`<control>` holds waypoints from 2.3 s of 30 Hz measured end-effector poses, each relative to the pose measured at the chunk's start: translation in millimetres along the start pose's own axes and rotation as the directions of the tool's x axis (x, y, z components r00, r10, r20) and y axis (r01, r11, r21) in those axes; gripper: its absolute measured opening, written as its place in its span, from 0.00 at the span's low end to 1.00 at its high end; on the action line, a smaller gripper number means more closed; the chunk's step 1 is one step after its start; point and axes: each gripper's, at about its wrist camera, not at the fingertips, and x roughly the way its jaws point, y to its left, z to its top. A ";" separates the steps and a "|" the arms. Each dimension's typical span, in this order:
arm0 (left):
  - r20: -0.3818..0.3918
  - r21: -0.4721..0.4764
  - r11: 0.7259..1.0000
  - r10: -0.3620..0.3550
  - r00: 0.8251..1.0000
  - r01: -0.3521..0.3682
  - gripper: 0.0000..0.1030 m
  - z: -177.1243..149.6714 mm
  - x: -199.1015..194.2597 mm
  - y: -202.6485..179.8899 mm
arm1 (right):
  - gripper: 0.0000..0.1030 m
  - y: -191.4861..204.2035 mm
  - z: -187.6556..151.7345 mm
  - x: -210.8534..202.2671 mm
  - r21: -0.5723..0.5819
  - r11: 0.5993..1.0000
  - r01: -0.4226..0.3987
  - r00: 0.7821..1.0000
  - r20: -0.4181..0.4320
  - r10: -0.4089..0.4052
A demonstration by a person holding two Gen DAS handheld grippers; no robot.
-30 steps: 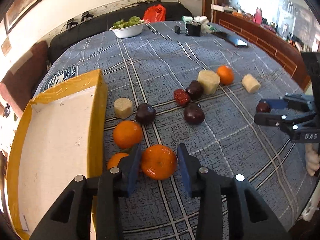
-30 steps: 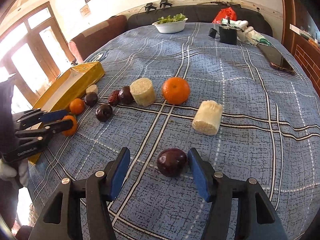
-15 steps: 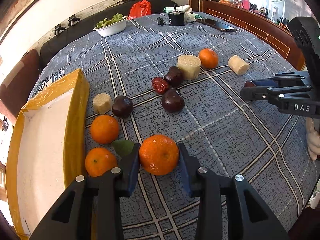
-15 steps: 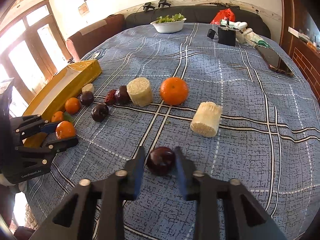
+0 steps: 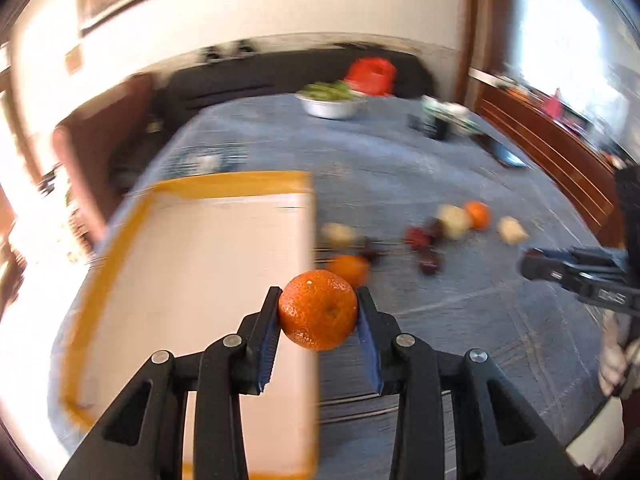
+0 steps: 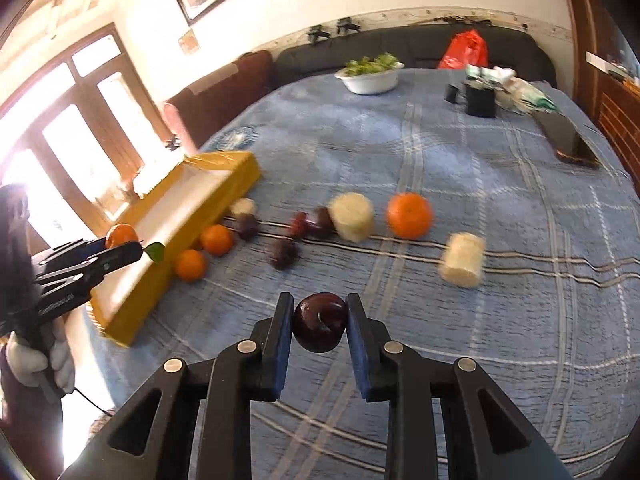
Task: Organize fruits
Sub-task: 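Carry the orange and plum over the tray and open both tools, then grasp a dark plum with the left tool while the right tool grasps an orange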
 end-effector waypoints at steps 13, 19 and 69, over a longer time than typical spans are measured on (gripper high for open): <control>-0.132 -0.247 0.935 0.228 0.965 -0.255 0.34 -45.1 7.8 136.5 | 0.28 188.0 23.7 87.1 -0.182 0.933 -0.310 0.943 -0.180 0.278; -0.157 -0.277 0.927 0.215 0.964 -0.252 0.35 -53.9 19.3 154.3 | 0.29 238.1 7.8 141.2 -0.268 0.914 -0.305 0.932 -0.280 0.229; 0.096 -0.182 0.980 0.104 0.990 -0.085 0.74 -25.5 -44.4 68.5 | 0.41 70.3 29.1 81.9 -0.079 0.994 -0.079 0.995 -0.074 0.073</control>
